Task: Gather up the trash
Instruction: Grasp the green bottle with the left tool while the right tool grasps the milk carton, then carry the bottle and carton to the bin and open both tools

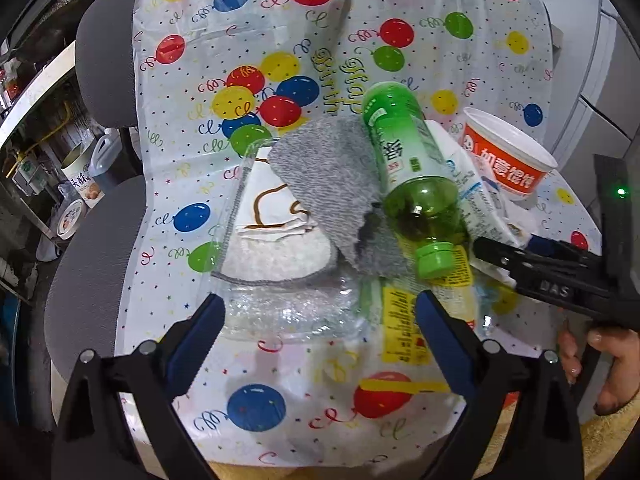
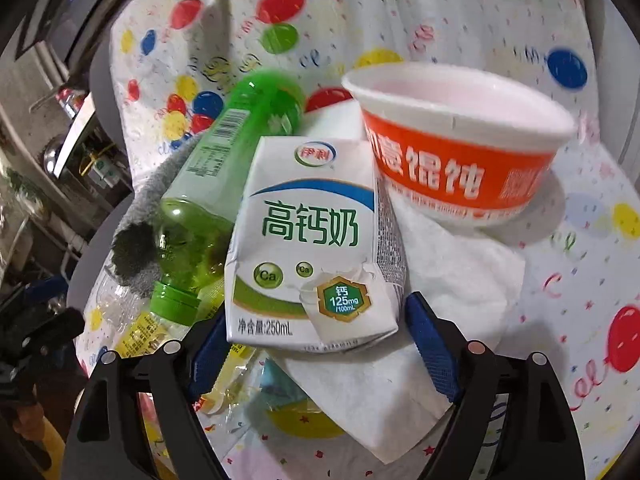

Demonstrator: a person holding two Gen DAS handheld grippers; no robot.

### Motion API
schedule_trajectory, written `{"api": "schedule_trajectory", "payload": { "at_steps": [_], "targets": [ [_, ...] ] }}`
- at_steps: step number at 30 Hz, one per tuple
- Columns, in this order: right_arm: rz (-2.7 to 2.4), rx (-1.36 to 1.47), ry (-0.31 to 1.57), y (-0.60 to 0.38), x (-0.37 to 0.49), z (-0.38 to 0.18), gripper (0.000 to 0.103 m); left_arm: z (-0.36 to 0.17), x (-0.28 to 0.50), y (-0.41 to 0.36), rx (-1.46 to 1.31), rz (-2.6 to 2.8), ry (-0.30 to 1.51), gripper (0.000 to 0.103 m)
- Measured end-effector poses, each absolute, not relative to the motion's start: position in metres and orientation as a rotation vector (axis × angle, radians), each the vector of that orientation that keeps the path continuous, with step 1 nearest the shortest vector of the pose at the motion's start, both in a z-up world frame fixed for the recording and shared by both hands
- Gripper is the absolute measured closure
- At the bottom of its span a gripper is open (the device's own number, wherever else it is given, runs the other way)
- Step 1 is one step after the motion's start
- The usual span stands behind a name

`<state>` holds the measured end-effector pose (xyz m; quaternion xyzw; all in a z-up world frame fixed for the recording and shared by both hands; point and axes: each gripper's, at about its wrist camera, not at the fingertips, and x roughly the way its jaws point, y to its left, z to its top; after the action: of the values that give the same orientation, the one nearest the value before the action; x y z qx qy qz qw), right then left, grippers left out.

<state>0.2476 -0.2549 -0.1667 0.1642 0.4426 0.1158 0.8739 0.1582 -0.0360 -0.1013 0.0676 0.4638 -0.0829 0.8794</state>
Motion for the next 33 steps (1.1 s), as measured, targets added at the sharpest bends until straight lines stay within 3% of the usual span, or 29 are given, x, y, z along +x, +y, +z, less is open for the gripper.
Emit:
{"api": "schedule_trajectory", "payload": {
  "at_steps": [4,13,18,31,32,33],
  "targets": [
    [0.234,0.324,0.855,-0.258,0.230,-0.147,0.028,-0.099,0.154,-0.041,0.148,-0.177,0.972,0.016],
    [0.079,0.227,0.719,-0.294,0.168,-0.102,0.029,-0.095,0.163,-0.088,0.158,-0.243,0.945,0.034],
    [0.022,0.228,0.677,-0.320,0.147,-0.091,0.029,-0.102,0.189,-0.124,0.182,-0.213,0.903,0.034],
    [-0.021,0.250,0.689,-0.352,0.150,-0.110,0.029,-0.137,0.282,-0.149,0.172,-0.128,1.006,0.035],
    [-0.021,0.250,0.691,-0.353,0.151,-0.111,0.029,-0.139,0.285,-0.146,0.162,-0.139,1.006,0.044],
    [-0.021,0.249,0.691,-0.352,0.151,-0.111,0.029,-0.140,0.287,-0.145,0.153,-0.155,1.010,0.047]
  ]
}}
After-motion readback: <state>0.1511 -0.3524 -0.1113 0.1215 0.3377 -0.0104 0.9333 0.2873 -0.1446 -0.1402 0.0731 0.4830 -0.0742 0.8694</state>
